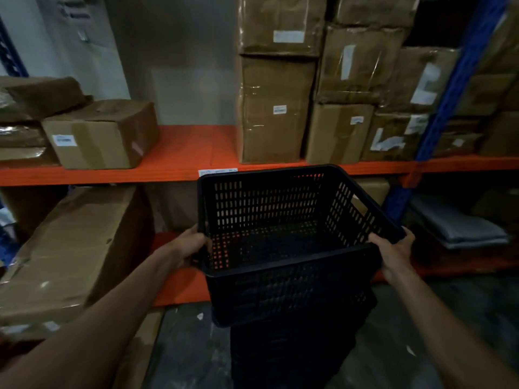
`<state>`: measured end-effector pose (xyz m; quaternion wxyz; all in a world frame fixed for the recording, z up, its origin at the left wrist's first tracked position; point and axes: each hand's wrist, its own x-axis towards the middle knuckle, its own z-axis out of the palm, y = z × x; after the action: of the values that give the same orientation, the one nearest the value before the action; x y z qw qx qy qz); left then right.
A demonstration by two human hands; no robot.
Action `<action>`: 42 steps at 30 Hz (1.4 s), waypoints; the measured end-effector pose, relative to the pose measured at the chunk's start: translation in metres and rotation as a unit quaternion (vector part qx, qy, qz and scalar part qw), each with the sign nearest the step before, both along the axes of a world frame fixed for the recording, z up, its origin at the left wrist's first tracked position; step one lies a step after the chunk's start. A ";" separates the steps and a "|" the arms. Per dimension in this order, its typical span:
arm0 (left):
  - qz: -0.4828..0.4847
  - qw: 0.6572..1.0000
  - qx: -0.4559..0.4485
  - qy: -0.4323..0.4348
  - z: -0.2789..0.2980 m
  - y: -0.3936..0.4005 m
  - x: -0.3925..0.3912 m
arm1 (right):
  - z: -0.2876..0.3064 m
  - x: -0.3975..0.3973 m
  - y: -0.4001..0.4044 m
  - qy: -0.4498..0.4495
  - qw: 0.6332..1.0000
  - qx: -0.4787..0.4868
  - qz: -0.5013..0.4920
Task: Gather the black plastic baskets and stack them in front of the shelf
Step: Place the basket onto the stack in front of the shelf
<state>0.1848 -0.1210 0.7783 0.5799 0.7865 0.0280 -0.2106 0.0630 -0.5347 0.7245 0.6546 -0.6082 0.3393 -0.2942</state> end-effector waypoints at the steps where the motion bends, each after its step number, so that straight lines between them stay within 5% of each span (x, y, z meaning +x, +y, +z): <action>1: -0.004 1.000 0.001 0.004 -0.005 -0.008 0.008 | -0.005 0.004 -0.007 0.005 1.000 -0.002 -0.006; 9: 0.000 0.999 0.025 0.021 -0.054 -0.038 0.048 | -0.053 0.022 -0.032 0.047 0.999 0.003 -0.006; 14: 0.032 0.998 0.036 -0.042 -0.060 -0.049 0.054 | -0.052 0.028 -0.055 0.121 0.991 -0.065 0.007; 22: 0.045 0.992 0.086 -0.087 -0.060 -0.062 0.046 | -0.026 0.077 -0.117 0.328 0.900 -0.246 0.149; 42: 0.071 0.983 0.159 -0.051 -0.058 -0.069 0.035 | -0.037 0.079 -0.135 0.362 0.856 -0.299 0.214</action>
<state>0.2193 -0.1901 0.7204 0.4612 0.8746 0.0874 -0.1213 0.1425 -0.6693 0.6878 0.3183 -0.8959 0.3099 0.0066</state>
